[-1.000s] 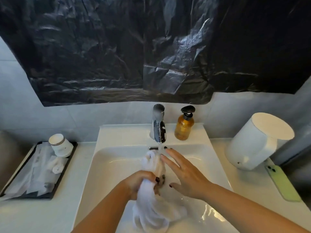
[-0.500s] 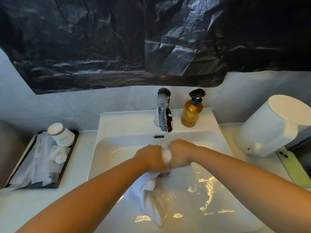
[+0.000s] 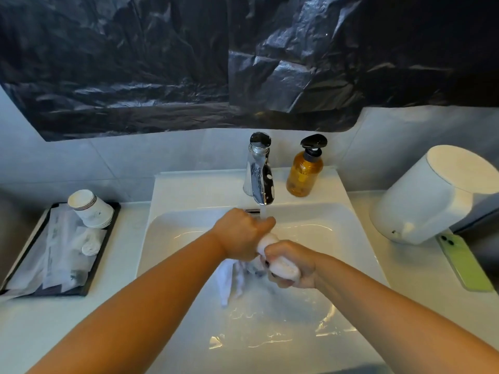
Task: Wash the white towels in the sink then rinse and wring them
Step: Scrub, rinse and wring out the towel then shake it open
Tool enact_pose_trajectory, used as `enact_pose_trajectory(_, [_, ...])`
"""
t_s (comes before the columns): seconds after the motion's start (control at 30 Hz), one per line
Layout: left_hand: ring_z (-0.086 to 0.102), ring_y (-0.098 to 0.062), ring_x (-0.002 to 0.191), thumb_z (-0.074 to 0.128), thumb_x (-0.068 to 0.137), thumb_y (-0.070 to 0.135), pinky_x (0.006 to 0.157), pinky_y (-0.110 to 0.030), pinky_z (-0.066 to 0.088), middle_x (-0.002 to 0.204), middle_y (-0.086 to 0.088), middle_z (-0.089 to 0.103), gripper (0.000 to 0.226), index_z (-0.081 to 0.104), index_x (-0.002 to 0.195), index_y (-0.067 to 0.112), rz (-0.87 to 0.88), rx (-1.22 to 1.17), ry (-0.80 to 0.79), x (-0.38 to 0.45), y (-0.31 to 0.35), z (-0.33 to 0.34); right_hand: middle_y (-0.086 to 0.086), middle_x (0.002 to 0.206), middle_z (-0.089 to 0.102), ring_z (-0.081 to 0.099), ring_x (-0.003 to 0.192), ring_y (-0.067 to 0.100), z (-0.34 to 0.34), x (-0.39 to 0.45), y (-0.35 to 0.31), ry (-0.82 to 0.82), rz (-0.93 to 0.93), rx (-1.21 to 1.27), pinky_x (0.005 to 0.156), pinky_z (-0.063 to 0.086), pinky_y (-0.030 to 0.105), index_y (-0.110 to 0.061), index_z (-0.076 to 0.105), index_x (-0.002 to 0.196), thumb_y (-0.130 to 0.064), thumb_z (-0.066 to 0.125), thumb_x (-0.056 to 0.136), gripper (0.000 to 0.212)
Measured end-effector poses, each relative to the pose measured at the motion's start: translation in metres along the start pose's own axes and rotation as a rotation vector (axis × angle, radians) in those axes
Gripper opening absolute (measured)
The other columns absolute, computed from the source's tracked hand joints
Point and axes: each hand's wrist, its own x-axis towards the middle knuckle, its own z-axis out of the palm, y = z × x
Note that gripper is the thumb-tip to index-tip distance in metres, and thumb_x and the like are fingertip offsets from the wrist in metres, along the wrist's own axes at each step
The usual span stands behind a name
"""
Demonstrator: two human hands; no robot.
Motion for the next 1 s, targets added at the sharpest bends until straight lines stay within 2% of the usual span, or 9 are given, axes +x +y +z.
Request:
enact_pose_trajectory(0.17, [0.057,-0.034,0.053,0.075,0.053,0.018,0.052,-0.028,0.036,0.066,-0.012,0.061,0.030,0.059,0.075,0.004,-0.363,-0.300,0.250,0.000,0.002,0.007,0.003,0.053,0.046,0.034,0.035,0.010,-0.005,-0.005,-0.012,-0.141,-0.034,0.195,0.032,0.023,0.012,-0.009,0.048,0.070,-0.014,0.061,0.049,0.025])
enact_pose_trajectory(0.27, [0.057,-0.025,0.075,0.075,0.066,0.012,0.066,-0.027,0.042,0.092,-0.012,0.069,0.037,0.065,0.101,0.005,-0.573,-0.565,0.312,-0.004,0.005,0.014,0.004,0.053,0.044,0.036,0.035,0.010,-0.004,-0.009,-0.009,-0.278,-0.048,0.383,0.029,0.028,0.013,-0.007,0.048,0.073,-0.014,0.077,0.038,0.046])
enact_pose_trajectory(0.33, [0.061,-0.021,0.082,0.079,0.068,0.014,0.071,-0.009,0.041,0.099,-0.009,0.071,0.043,0.068,0.108,0.006,-0.617,-0.721,0.312,-0.007,0.005,0.020,0.005,0.055,0.044,0.038,0.035,0.010,0.000,-0.015,-0.007,-0.281,-0.074,0.499,0.029,0.028,0.014,-0.004,0.052,0.077,-0.015,0.082,0.038,0.050])
enact_pose_trajectory(0.47, [0.057,-0.012,0.087,0.070,0.064,0.030,0.074,-0.013,0.040,0.098,0.000,0.068,0.038,0.069,0.100,0.016,-0.698,-0.854,0.128,-0.011,0.005,0.016,0.016,0.073,0.061,0.052,0.051,0.019,0.003,-0.040,0.000,0.020,-0.204,0.550,0.039,0.038,0.021,-0.002,0.068,0.093,-0.048,0.058,0.082,0.049])
enact_pose_trajectory(0.53, [0.058,-0.009,0.080,0.077,0.071,0.013,0.069,-0.013,0.044,0.093,0.002,0.067,0.028,0.068,0.097,0.019,-0.781,-0.983,0.089,-0.016,0.003,0.010,0.018,0.082,0.067,0.063,0.067,0.028,-0.007,-0.045,0.010,0.245,-0.394,0.485,0.054,0.049,0.030,-0.005,0.063,0.115,-0.043,0.042,0.097,0.047])
enact_pose_trajectory(0.6, [0.057,-0.007,0.071,0.077,0.071,0.000,0.065,-0.017,0.044,0.085,0.001,0.065,0.028,0.068,0.092,0.016,-0.852,-1.137,0.038,-0.018,0.002,0.005,0.010,0.103,0.068,0.068,0.092,0.028,-0.016,-0.045,0.023,0.566,-0.700,0.273,0.072,0.056,0.035,-0.017,0.049,0.136,-0.016,0.049,0.099,0.037])
enact_pose_trajectory(0.73, [0.058,-0.015,0.056,0.066,0.054,0.008,0.062,-0.025,0.046,0.064,-0.002,0.065,0.023,0.067,0.077,0.009,-0.860,-1.390,-0.173,-0.019,0.010,-0.007,0.001,0.155,0.023,0.024,0.145,0.011,-0.032,-0.024,0.047,0.866,-1.143,-0.937,0.110,0.039,0.027,-0.023,0.016,0.151,-0.008,0.076,0.076,0.096])
enact_pose_trajectory(0.83, [0.055,-0.017,0.048,0.062,0.056,0.005,0.054,-0.022,0.046,0.057,-0.007,0.058,0.017,0.062,0.074,0.007,-0.795,-1.549,-0.438,-0.019,0.017,-0.008,0.011,0.154,0.011,0.016,0.145,0.032,-0.034,-0.005,0.029,0.984,-1.331,-1.273,0.106,0.039,0.060,-0.019,0.007,0.150,-0.022,0.084,0.071,0.110])
enact_pose_trajectory(1.0, [0.053,-0.014,0.050,0.065,0.073,0.002,0.051,-0.020,0.047,0.060,-0.008,0.057,0.006,0.062,0.076,0.006,-0.616,-1.483,-0.866,-0.012,0.028,-0.015,0.014,0.135,0.040,0.040,0.122,0.045,-0.038,0.006,-0.003,0.847,-1.638,-1.697,0.094,0.045,0.054,-0.014,0.054,0.120,-0.017,0.074,0.079,0.046])
